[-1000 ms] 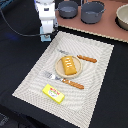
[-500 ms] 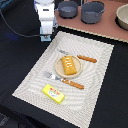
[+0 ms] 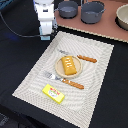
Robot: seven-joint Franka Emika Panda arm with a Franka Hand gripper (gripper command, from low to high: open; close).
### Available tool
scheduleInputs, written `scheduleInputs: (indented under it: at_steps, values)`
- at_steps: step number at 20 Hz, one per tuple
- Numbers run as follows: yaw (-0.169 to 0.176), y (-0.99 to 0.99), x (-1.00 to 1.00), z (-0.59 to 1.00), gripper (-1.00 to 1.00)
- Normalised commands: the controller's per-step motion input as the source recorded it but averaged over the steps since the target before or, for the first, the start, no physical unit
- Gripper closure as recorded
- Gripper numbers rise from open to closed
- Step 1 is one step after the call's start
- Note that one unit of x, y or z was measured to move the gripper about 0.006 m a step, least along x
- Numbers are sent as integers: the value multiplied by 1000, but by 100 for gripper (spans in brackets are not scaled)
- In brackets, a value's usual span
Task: Place the bread, butter, and milk from the table onto the serving area.
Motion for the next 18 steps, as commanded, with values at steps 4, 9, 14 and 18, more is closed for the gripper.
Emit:
scheduleInputs:
  at_steps: [4, 9, 14, 18]
  values:
    - [-4, 47, 307, 1000, 100]
    - [-10, 4, 759, 920, 100]
    - [-39, -73, 977, 529, 100]
    - [-20, -20, 999, 353, 100]
